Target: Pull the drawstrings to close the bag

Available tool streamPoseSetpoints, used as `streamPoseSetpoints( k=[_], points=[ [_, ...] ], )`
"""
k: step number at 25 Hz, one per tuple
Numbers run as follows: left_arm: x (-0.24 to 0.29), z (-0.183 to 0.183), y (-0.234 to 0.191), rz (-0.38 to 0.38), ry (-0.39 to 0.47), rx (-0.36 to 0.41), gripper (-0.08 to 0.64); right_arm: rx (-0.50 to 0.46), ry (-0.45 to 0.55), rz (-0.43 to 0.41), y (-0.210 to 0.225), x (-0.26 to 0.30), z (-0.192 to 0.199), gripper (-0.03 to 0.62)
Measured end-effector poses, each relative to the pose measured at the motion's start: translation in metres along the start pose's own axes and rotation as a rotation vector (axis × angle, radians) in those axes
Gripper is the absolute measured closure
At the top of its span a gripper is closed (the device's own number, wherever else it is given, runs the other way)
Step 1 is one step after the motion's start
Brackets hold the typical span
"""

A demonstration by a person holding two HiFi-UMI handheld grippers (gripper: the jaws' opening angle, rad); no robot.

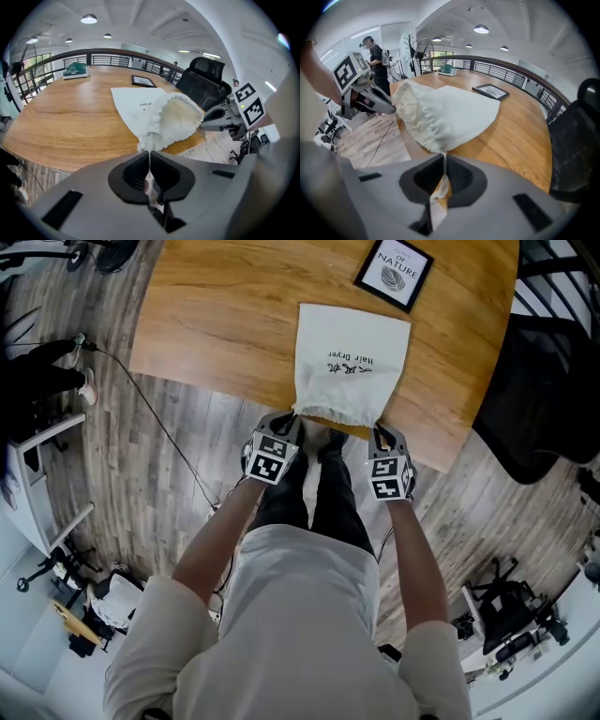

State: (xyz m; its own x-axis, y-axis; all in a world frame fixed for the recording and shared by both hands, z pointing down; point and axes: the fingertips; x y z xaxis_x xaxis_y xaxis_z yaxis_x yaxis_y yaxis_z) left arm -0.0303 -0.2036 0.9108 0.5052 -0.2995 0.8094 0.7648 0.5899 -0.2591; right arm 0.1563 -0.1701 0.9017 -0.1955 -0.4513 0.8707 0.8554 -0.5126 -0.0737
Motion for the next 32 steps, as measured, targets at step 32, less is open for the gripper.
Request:
streamPoseSetpoints(
  k=[32],
  points=[
    [-0.144, -0.160, -0.038, -0.229, 0.384, -0.093, 0.566, 0.262, 0.246, 0.185, 0.097, -0.117, -0.103, 0.581]
  ],
)
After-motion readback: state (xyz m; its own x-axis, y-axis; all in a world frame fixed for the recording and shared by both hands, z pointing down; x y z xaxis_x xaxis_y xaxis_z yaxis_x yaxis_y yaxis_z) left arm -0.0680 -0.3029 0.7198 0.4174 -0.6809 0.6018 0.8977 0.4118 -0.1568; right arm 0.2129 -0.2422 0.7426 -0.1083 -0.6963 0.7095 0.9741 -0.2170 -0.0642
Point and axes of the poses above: the fingertips, and each gripper's own axes: x forward along the fingers, y to its right, z out of its underside, and after that the axes turned 3 degrees about -x, right-handed
